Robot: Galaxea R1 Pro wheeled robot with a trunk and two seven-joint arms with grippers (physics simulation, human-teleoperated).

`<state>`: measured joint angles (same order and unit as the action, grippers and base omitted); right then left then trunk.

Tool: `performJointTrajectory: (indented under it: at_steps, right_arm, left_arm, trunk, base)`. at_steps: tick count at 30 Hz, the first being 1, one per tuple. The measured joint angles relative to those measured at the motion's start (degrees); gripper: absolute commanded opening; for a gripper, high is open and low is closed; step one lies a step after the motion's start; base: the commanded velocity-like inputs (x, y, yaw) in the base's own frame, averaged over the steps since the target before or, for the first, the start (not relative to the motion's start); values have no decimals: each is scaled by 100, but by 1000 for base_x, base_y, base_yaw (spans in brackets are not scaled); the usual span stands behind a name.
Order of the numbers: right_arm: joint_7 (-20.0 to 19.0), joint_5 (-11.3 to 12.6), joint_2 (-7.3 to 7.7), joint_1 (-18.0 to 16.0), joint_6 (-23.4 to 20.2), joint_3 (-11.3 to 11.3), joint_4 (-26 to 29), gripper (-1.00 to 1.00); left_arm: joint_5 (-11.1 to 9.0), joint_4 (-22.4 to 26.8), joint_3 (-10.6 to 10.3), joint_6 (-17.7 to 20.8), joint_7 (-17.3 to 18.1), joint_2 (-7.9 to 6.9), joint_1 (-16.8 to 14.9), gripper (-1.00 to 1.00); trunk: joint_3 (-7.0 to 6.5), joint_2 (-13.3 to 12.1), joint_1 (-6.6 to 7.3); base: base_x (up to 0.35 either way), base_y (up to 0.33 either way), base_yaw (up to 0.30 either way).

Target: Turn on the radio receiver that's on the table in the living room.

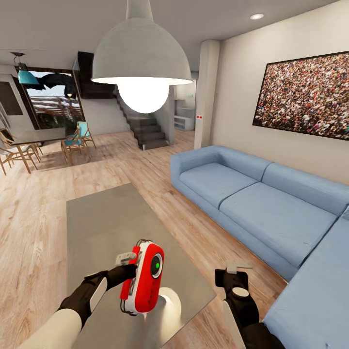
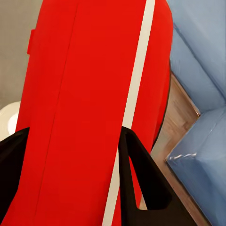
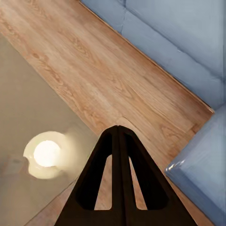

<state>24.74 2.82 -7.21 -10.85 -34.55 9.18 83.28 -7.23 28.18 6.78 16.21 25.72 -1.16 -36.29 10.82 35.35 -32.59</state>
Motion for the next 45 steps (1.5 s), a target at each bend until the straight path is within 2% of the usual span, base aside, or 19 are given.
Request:
performJointTrajectory:
  at_steps: [2,3,19,25,29,31,35,37,41,45]
  right_arm:
    - [12,3,6,-33,1,-14,0,-100]
    - [14,2,7,-45,1,-18,0,100]
    - [6,36,9,-67,0,-21,-7,100]
    - [138,52,9,-75,-36,-21,-100,100]
    - [522,55,9,-90,-16,-15,-244,100]
    - [583,41,9,-92,-11,-14,-259,100]
    - [623,23,9,-93,-35,35,-262,100]
    - [634,19,9,-93,-45,100,-266,100]
    - [657,45,9,-93,-47,179,-274,100]
    - [901,64,9,-93,-18,181,-376,100]
  left_arm:
    - [-9,16,3,63,-16,-11,0,-100]
    - [-4,20,3,79,-20,-18,0,-100]
    - [-8,338,18,186,-171,-34,0,-100]
    - [13,608,253,546,-224,-25,-1,-100]
    - [34,882,294,951,-605,1,4,-100]
    - [18,922,295,1028,-751,17,7,-100]
    - [34,946,299,1124,-858,25,9,-100]
    - [36,959,283,1318,-915,30,10,-100]
    - [45,1139,297,1460,-1118,35,8,-100]
    - [50,1218,303,1507,-1261,15,18,-100]
  trunk:
    - [0,0,0]
    - [0,0,0]
    - [0,0,0]
    - [0,0,0]
    - [0,0,0]
    - [0,0,0]
    - [0,0,0]
    - [0,0,0]
    - [0,0,0]
    - [0,0,0]
  base:
    - [0,0,0]
    - [0,0,0]
    - [0,0,0]
    - [0,0,0]
    - [0,0,0]
    - [0,0,0]
    - [0,0,0]
    - [0,0,0]
    - [0,0,0]
    - [0,0,0]
